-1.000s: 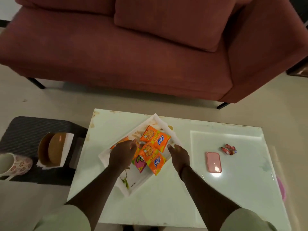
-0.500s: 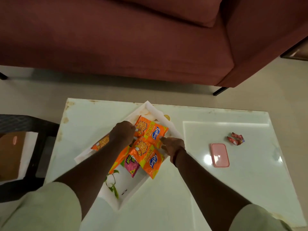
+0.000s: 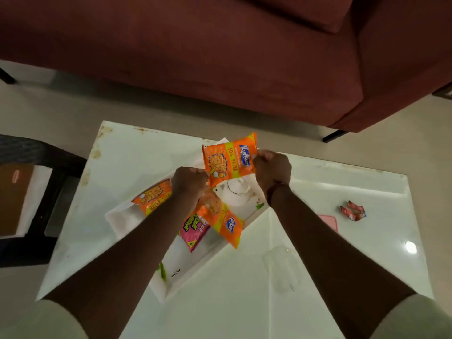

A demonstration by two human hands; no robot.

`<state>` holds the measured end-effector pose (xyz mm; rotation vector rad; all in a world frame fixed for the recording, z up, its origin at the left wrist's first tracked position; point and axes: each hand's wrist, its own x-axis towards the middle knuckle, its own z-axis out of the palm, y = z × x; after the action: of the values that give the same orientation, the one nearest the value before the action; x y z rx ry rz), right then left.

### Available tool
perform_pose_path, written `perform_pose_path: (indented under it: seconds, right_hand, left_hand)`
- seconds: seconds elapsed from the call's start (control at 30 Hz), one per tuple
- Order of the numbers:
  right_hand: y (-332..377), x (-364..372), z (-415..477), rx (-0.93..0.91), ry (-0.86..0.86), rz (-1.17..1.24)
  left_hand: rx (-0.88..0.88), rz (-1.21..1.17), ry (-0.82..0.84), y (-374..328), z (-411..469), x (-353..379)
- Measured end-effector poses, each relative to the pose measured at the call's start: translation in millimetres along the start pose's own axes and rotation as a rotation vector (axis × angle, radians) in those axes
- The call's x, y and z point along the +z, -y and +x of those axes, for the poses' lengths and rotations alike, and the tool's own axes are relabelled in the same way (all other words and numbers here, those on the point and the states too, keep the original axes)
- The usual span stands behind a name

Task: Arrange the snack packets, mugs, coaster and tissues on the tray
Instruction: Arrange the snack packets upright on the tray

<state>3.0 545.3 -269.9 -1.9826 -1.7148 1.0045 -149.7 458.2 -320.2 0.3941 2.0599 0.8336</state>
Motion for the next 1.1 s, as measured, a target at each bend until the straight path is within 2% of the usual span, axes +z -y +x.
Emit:
perform_pose_path:
  seconds: [0.13,0.23,0.37,0.53,0.83,0.93,1.03,1.1]
  right_hand:
    - [35,-2,24,-0.186,0.020,-0.276]
    - [43,8,35,-0.259,0.059,-0.452]
    - [38,27,44,-0.248,0.088,-0.535]
    - [24,43,53,-0.206,0.056,-0.578]
    - [13,53,69,-0.195,0.061,-0.569]
    - [15,43,60,-0.157,0.051,-0.427]
    - [9,21,28,-0.113,-0.067,-0.211]
    - [-9,7,-1,-0.040,-0.067,-0.213]
  left_hand:
    - [-0.103,-0.081,0.068,-5,-3,9]
    - [-0.201,-0.013,0.001,-9,-3,17]
    - [-0.238,0.105,-0.013,-2,7,24]
    - [-0.196,0.190,-0.017,0,16,28]
    - [-0.142,0.224,-0.019,1,26,35]
    - [-0.090,0.231,0.005,-1,23,28]
    - [0.000,0.344,0.031,3,13,12]
    - [0.048,0.455,0.080,9,5,3]
